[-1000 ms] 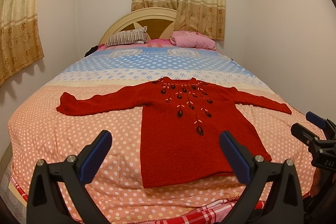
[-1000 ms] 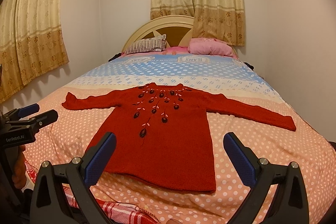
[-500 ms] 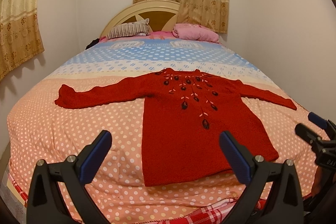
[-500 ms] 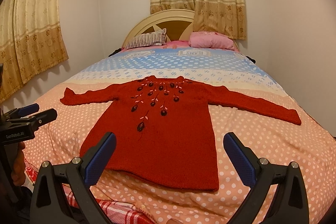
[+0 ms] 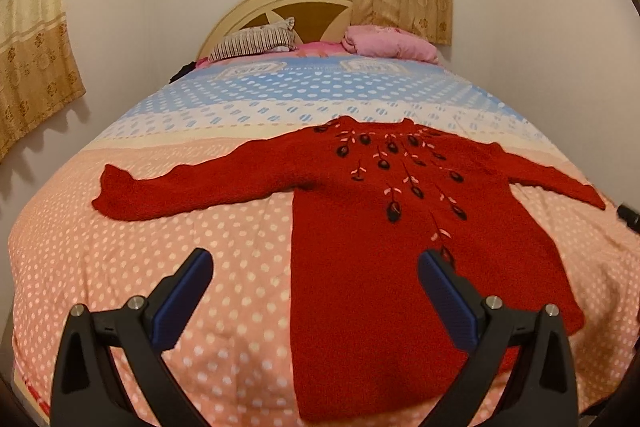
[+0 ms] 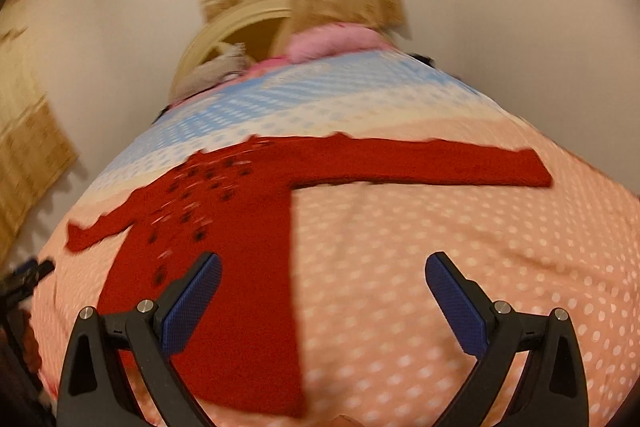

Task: Fold small clothes
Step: 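Move the right tool to the red sweater's sleeve cuff and grasp it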

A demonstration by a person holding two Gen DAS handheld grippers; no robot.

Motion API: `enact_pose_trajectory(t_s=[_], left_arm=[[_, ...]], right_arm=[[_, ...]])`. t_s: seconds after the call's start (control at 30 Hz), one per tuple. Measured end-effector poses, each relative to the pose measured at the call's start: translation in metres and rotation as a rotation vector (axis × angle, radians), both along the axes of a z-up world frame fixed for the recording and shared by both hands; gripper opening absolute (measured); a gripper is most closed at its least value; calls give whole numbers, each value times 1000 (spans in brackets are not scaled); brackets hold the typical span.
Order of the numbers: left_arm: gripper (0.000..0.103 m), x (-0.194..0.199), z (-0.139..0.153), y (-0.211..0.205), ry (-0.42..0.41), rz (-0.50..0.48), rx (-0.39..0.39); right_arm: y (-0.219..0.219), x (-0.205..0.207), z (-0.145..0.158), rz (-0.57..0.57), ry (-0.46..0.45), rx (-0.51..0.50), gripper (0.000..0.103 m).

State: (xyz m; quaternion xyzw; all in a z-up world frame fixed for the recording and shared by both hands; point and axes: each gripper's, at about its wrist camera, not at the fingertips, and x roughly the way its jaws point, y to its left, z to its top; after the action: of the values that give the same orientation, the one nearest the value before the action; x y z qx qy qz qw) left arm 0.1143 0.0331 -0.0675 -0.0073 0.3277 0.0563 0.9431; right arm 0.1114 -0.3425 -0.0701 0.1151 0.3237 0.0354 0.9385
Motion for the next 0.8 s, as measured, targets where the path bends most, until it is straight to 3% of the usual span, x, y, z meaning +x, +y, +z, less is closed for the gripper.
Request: enact_pose_trajectory(t_s=[0.2,0.47,0.8], left_arm=[[103,43,-13,-7,25,-12,42],[103,101,-26,-11,2,-1,66],[103,145,-52,1,66,65,69]], right_arm=[[-90,43,-8,-192,59,90,102],[-183,89,-30,-379,151,123,102],[-239,135,-53,-450,213,103,102]])
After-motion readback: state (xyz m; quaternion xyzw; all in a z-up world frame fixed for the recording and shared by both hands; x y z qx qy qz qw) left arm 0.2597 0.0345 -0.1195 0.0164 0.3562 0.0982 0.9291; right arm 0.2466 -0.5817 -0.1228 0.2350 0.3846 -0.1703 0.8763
